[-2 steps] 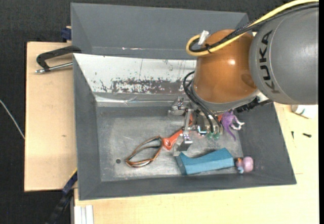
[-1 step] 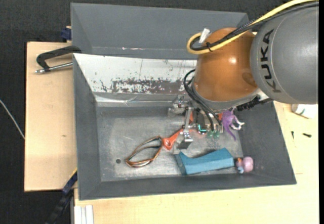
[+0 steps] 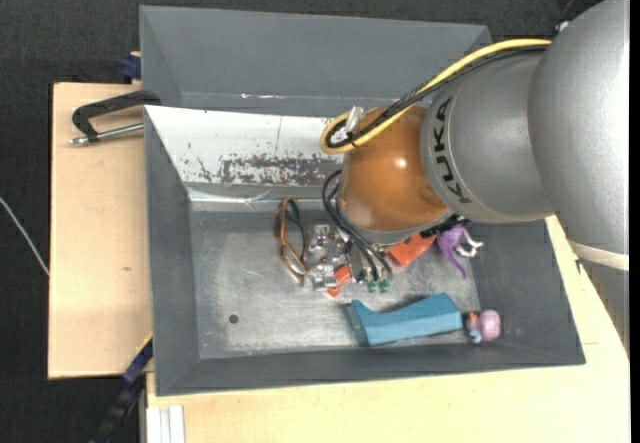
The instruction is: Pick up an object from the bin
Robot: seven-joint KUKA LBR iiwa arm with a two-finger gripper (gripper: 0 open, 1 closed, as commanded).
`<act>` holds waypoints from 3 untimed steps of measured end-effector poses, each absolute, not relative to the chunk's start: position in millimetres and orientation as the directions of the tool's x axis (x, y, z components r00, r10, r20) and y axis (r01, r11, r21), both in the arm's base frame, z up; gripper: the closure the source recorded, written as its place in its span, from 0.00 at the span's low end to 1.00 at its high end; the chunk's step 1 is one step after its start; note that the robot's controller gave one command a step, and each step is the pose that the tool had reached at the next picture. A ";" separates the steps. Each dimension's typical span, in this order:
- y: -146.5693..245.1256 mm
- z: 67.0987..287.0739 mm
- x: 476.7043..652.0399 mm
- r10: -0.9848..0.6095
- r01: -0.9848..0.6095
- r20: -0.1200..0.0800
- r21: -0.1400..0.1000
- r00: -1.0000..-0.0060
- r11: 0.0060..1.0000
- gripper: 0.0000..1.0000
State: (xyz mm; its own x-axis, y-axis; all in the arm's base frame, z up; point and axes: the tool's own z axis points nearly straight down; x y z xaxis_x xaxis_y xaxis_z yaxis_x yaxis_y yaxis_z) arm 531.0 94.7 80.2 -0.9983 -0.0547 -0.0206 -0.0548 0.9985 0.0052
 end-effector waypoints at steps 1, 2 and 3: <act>94.6 80.1 530.8 -0.055 -0.055 -0.020 0.005 -0.998 0.998 1.00; 91.6 124.7 532.0 -0.037 -0.037 0.002 0.001 -0.999 0.999 1.00; 86.6 172.9 522.0 -0.061 -0.061 -0.005 0.001 -0.998 0.998 1.00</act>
Offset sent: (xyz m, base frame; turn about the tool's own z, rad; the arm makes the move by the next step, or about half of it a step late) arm 0.0078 -0.0055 0.0856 0.0345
